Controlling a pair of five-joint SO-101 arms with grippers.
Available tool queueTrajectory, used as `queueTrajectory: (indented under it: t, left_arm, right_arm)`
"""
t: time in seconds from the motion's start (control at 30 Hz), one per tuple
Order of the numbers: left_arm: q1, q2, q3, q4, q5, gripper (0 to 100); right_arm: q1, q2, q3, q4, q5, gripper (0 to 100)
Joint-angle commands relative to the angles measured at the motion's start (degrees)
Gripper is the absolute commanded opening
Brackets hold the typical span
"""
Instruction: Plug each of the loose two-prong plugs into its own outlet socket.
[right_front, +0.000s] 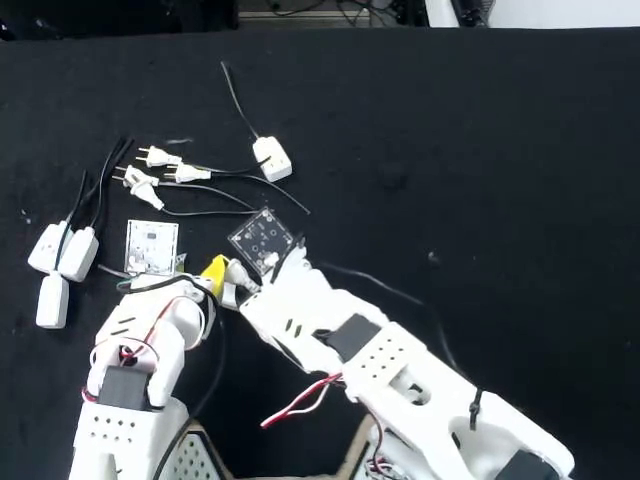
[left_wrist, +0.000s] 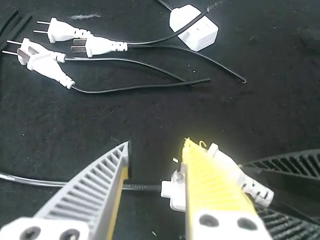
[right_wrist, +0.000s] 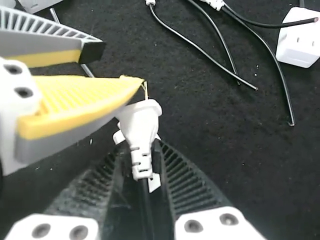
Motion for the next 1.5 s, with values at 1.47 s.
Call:
queueTrajectory:
  t: [1.47]
  left_arm:
    - [3.21, 0.62, 0.66, -0.70, -0.88, 18]
  right_arm:
    - [4.04, -2.86, -6.37, -2.02, -12.04, 1.1]
